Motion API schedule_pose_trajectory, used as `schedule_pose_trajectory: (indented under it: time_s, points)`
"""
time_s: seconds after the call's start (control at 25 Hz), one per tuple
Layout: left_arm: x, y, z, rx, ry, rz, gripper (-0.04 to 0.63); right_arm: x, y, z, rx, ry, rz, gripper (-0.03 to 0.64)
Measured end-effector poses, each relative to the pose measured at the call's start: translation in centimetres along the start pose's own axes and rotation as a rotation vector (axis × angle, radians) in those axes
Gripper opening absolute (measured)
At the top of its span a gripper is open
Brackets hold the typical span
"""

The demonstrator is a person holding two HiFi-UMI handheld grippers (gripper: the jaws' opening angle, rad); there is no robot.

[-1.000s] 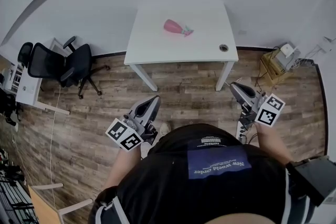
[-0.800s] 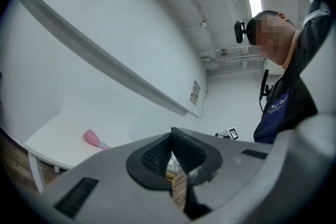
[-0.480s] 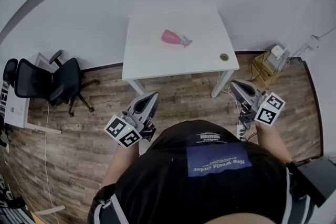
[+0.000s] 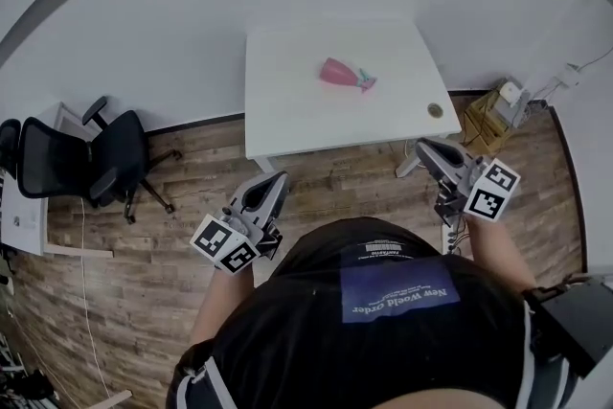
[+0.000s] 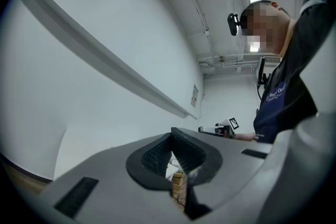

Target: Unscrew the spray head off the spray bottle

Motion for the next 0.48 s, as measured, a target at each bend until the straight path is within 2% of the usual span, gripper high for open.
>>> schedule_pose_trajectory:
  time_s: [0.24, 0.48]
  points:
    - [1.2, 0.1, -3.7, 0.026, -0.021, 0.017, 0.002, -4.3, 1.1, -0.1, 0.022, -0.024, -0.060, -0.003]
    - [-1.0, 0.3, -6.3, 0.034, -0.051, 0.007, 0.002, -7.0, 0.7, 3.4, -0.005, -0.043, -0.062, -0.003]
Point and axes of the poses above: the fingertips, and each gripper's own axes: x backward along the fingers, z to its right, y out of its underside, the point moved 4 cm from there along x, backward along the fingers, and after that the axes turned 9 degrees about z, right-handed, at the moved point
